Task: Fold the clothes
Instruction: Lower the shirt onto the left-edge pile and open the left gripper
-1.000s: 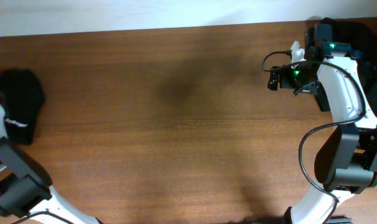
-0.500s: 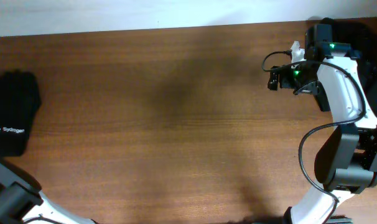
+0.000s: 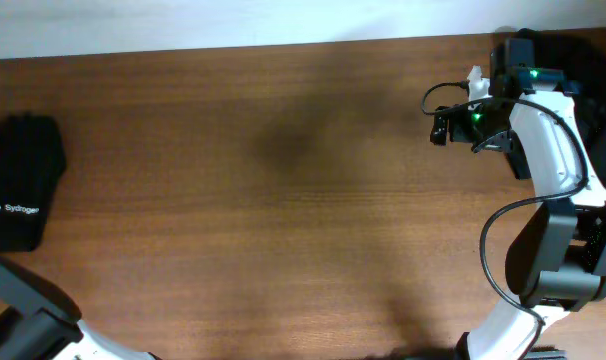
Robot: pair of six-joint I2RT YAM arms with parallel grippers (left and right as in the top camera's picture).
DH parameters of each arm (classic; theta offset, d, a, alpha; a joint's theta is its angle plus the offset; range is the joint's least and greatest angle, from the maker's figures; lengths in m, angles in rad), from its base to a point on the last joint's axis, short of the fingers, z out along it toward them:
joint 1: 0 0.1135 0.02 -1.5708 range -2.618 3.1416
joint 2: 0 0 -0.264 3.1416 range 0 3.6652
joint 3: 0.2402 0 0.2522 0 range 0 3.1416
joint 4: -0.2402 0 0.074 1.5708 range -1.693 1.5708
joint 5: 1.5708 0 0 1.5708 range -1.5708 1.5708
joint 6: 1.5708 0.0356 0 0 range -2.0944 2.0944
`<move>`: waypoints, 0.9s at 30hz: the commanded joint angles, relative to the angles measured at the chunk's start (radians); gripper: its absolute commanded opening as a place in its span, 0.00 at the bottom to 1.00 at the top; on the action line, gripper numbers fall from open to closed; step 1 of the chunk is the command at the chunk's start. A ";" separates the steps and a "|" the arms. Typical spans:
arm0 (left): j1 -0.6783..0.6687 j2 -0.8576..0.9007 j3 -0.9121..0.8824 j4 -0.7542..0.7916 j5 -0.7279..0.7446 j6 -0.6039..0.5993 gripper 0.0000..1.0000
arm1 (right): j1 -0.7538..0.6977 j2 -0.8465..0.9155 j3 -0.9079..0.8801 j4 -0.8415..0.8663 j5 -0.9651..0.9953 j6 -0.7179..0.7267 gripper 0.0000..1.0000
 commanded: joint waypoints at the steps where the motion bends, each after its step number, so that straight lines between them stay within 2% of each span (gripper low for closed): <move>1: -0.031 0.037 0.010 -0.010 0.041 -0.056 0.10 | 0.005 -0.008 -0.007 0.001 0.012 0.006 0.99; 5: -0.050 0.119 0.010 0.000 0.024 -0.059 0.10 | 0.005 -0.008 -0.007 0.001 0.012 0.006 0.99; 9: -0.051 0.183 0.010 0.027 0.040 -0.138 0.10 | 0.005 -0.008 -0.007 0.001 0.012 0.006 0.99; 16: -0.068 0.313 0.010 -0.002 0.064 -0.137 0.11 | 0.005 -0.008 -0.007 0.001 0.012 0.006 0.99; 21: -0.080 0.387 0.011 0.004 0.200 -0.138 0.17 | 0.005 -0.008 -0.007 0.001 0.012 0.006 0.99; 24: -0.079 0.361 0.042 0.014 0.297 -0.154 0.20 | 0.005 -0.008 -0.007 0.001 0.012 0.006 0.98; 27: -0.076 0.298 0.111 0.002 0.317 -0.214 0.23 | 0.005 -0.008 -0.007 0.001 0.012 0.006 0.99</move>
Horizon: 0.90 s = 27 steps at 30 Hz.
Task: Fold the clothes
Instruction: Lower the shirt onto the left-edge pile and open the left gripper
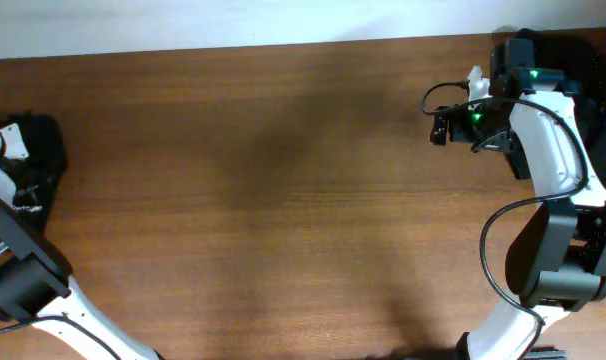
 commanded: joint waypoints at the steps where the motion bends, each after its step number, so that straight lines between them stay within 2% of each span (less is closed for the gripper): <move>1: -0.008 -0.072 0.093 -0.007 0.104 -0.069 0.25 | 0.005 -0.008 -0.007 0.001 0.012 0.002 0.99; 4: -0.006 -0.153 0.131 -0.019 0.071 -0.076 0.26 | 0.005 -0.008 -0.007 0.001 0.012 0.002 0.99; 7: -0.005 -0.209 0.131 -0.021 -0.061 -0.112 0.30 | 0.005 -0.008 -0.007 0.001 0.012 0.002 0.99; 12: -0.001 -0.210 0.123 -0.035 -0.195 -0.117 0.32 | 0.005 -0.008 -0.007 0.001 0.012 0.002 0.99; 19: 0.034 -0.116 0.121 -0.047 -0.203 -0.122 0.34 | 0.005 -0.008 -0.007 0.001 0.012 0.002 0.99; 21: 0.045 -0.082 0.121 -0.060 -0.203 -0.129 0.46 | 0.005 -0.008 -0.007 0.001 0.012 0.002 0.99; 24: 0.053 -0.023 0.121 -0.089 -0.204 -0.129 0.75 | 0.005 -0.008 -0.007 0.001 0.012 0.002 0.99; 25: 0.053 0.000 0.121 -0.098 -0.204 -0.129 0.81 | 0.005 -0.008 -0.007 0.001 0.012 0.002 0.99; 27: 0.053 0.039 0.121 -0.122 -0.202 -0.129 0.87 | 0.005 -0.008 -0.007 0.001 0.012 0.002 0.99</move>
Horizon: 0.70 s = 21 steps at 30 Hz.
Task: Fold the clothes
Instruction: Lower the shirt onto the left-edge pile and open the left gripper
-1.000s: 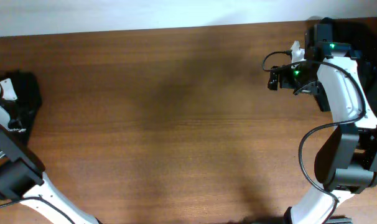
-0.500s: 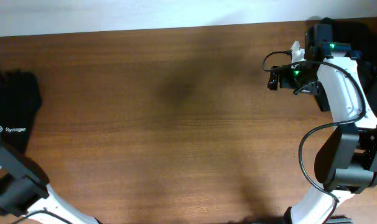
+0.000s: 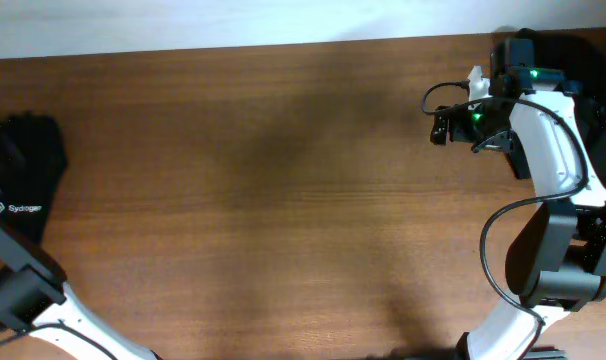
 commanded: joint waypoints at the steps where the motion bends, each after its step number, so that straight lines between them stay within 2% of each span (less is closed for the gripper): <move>1: 0.000 0.065 -0.008 -0.028 -0.002 -0.004 0.91 | 0.005 -0.008 -0.007 0.001 0.012 0.002 0.99; 5: -0.002 0.051 0.004 -0.034 0.105 -0.033 0.98 | 0.005 -0.008 -0.007 0.001 0.012 0.002 0.99; 12: -0.005 -0.126 0.107 -0.035 0.238 -0.238 0.99 | 0.005 -0.008 -0.007 0.001 0.012 0.002 0.99; 17: -0.027 -0.304 0.126 -0.058 0.314 -0.247 0.99 | 0.005 -0.008 -0.007 0.001 0.012 0.002 0.99; 21: -0.079 -0.426 0.126 -0.170 0.338 -0.246 0.99 | 0.005 -0.008 -0.007 0.001 0.012 0.002 0.99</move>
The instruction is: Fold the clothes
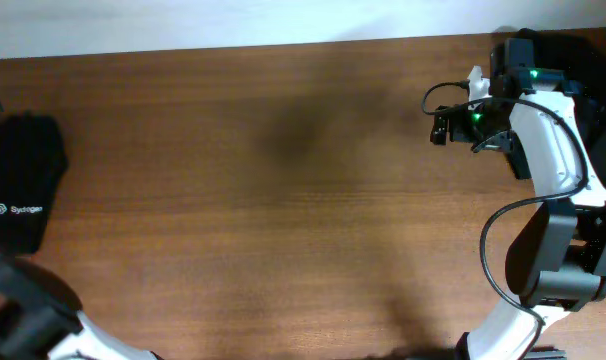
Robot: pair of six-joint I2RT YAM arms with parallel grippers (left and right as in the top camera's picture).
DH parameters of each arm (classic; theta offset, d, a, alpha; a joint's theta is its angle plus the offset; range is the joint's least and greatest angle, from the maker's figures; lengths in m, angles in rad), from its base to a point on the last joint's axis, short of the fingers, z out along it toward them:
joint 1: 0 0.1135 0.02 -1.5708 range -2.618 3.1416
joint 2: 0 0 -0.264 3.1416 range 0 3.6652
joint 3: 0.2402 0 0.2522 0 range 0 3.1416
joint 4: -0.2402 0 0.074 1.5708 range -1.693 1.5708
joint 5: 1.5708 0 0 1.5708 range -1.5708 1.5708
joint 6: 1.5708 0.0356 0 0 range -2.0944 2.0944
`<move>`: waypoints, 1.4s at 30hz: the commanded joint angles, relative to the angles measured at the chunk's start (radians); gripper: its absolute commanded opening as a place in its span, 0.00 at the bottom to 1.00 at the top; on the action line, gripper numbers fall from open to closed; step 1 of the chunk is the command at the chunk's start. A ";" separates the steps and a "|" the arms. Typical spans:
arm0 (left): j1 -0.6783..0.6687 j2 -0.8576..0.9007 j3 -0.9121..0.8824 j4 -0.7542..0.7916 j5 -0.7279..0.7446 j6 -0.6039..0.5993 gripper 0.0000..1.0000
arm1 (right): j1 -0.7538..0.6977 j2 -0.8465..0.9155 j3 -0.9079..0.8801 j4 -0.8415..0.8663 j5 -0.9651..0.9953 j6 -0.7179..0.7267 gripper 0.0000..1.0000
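Note:
A folded black garment (19,182) with a small white logo lies flat at the table's far left edge. My left arm (23,315) shows blurred at the bottom left corner. A dark part of it, probably the left gripper, pokes in at the left edge just behind the garment, and its fingers are not visible. My right gripper (516,47) is at the back right corner, against a dark heap of cloth (595,70). It is dark on dark, so the state of its jaws does not show.
The brown wooden table (283,200) spans the view, with its back edge (283,42) along the top. The right arm's white links and black cable (543,200) take up the right side, down to the front edge.
The left arm has shifted: its base link now sits blurred at the bottom left, and a dark part shows at the left edge behind the garment. The garment and the right arm are unchanged.
The black garment lay folded at the far left with the left arm low in the corner. Then the left wrist was over the garment. Later it was drawn back to the left edge, and the garment lay uncovered, as now. The right arm stayed at the back right throughout.

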 commanded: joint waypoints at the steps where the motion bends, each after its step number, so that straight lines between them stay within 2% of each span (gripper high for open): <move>1: -0.056 -0.116 0.017 -0.068 0.062 -0.021 0.99 | 0.005 -0.008 -0.007 0.001 0.012 0.001 0.99; 9: -0.123 -0.172 0.016 -0.085 0.059 -0.021 0.99 | 0.005 -0.008 -0.007 0.001 0.012 0.001 0.99; 42: -0.125 -0.171 0.016 -0.090 0.059 -0.021 0.99 | 0.005 -0.008 -0.007 0.001 0.012 0.001 0.99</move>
